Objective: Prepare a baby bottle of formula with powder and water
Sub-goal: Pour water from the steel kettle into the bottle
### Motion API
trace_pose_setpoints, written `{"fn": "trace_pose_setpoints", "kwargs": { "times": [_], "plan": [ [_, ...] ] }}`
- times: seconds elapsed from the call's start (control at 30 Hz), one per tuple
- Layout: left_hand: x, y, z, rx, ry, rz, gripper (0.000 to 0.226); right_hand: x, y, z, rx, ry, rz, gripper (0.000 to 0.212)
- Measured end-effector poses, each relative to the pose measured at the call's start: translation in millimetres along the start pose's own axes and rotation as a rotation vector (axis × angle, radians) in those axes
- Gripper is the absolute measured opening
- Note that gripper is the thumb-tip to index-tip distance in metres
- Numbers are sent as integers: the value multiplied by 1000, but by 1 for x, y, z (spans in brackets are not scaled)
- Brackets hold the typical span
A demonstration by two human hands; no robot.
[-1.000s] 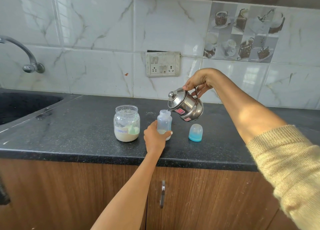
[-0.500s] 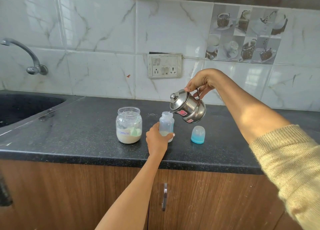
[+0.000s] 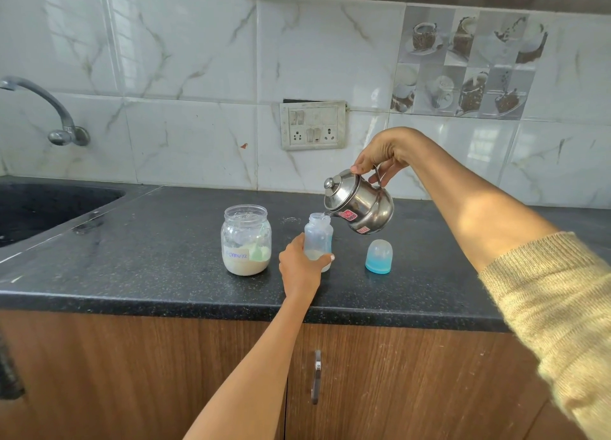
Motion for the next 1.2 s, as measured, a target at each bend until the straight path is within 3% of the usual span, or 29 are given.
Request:
{"fn": "trace_pose_setpoints", "kwargs": {
  "times": [1.2],
  "plan": [
    [1,-1,1,-10,24,-15,61,-1,3,9,-60,-11,-4,41]
  ]
}}
Point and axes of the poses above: each hand's wrist, its own x-axis towards the middle knuckle, its own y-axis out of the palm, z = x × y, the point moved 4 cm from there along x, towards the middle knuckle, and after that the axes turned 7 degrees about x, right-handed, at the moved point
